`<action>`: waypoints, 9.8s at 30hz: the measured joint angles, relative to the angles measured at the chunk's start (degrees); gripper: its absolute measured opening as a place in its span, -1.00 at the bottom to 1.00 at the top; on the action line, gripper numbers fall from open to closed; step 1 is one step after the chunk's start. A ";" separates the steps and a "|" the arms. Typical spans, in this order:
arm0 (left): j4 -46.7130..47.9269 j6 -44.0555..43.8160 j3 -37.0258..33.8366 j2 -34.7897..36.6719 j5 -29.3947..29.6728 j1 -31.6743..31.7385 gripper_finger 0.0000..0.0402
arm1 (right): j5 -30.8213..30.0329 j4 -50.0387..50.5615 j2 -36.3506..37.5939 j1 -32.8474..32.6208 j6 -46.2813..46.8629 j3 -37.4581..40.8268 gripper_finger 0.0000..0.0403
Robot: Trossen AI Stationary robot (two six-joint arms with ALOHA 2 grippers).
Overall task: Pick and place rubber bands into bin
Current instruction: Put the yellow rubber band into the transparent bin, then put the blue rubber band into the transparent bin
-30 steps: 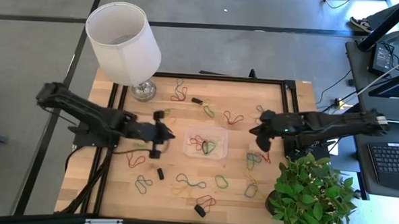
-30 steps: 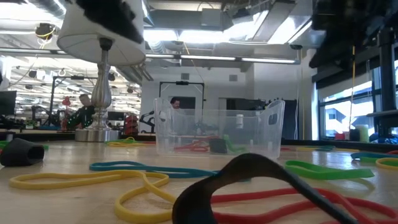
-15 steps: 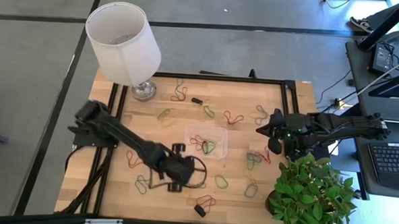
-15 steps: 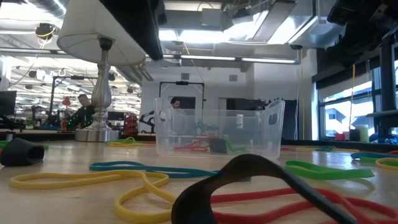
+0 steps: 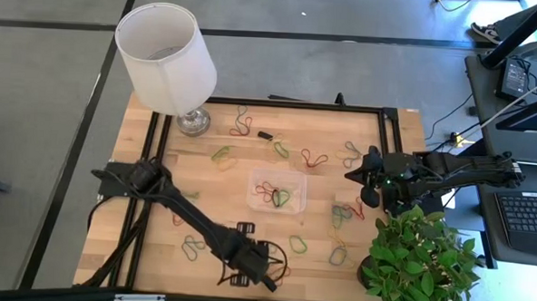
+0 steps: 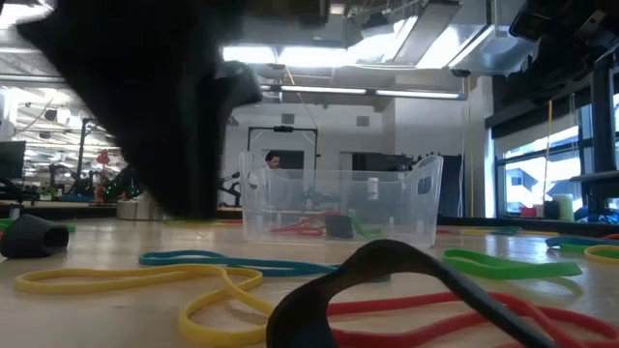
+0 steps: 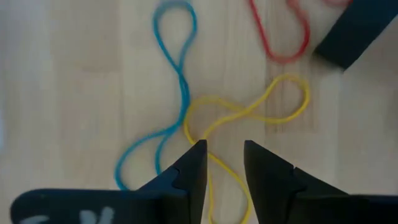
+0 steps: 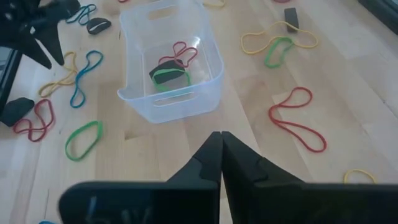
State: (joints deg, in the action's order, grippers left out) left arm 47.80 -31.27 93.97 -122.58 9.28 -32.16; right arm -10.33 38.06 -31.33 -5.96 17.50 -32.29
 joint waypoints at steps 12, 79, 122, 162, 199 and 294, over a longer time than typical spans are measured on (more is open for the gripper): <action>0.25 0.22 0.26 -4.62 1.44 0.21 -0.66 | 0.00 0.02 0.00 0.00 0.15 0.00 -0.95; 10.06 -0.29 7.50 -5.59 2.87 0.74 -0.98 | -0.02 0.37 -0.04 -0.01 0.68 -0.02 -0.90; 5.79 32.23 7.48 0.32 1.53 30.60 -0.92 | -0.79 -0.92 -0.02 0.00 7.90 -0.04 -0.90; -18.01 19.96 -44.64 53.49 9.27 25.21 -0.99 | -10.12 -27.03 -8.37 0.22 0.87 -0.09 -0.90; -24.05 35.06 -67.38 84.60 1.01 41.74 -0.99 | -5.61 14.77 -60.60 44.88 19.58 -23.41 -0.26; -24.12 36.59 -67.38 84.56 -1.47 41.70 -0.99 | -0.52 -23.38 -57.16 -1.11 27.48 -22.27 -1.00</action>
State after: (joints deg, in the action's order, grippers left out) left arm 23.68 5.32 26.59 -38.02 7.81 9.54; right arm -10.85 14.68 -88.49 -7.07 44.98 -54.57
